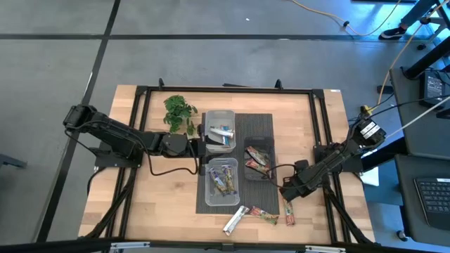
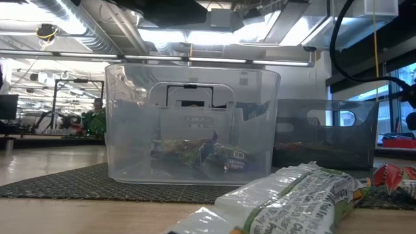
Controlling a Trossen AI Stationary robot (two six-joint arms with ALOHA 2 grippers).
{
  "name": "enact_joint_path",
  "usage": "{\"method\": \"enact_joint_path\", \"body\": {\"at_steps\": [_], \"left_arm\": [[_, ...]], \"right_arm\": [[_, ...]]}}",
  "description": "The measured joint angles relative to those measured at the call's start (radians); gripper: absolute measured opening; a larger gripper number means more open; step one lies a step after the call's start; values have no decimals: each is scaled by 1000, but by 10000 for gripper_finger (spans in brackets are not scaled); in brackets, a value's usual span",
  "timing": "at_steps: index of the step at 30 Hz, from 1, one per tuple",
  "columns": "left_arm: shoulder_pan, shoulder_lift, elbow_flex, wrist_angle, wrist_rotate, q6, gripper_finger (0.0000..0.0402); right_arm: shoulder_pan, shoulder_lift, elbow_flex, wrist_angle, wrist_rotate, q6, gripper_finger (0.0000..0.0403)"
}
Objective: Pick and place Granola Bars by type
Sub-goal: Put the yellow granola bar into the gray bin
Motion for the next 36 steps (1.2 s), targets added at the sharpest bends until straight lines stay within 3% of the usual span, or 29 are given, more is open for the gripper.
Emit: {"method": "enact_joint_path", "body": {"at_steps": [11,20,36], "left_arm": [[0,0,0,-1,0,0,149],[0,0,0,-1,0,0,151],[0,0,0,-2,0,0,149]], "right_arm": [[84,1,-2,34,34,236,283],[99,1,-5,72,94,241,280],[97,2,-4,93,107,231,172]]}}
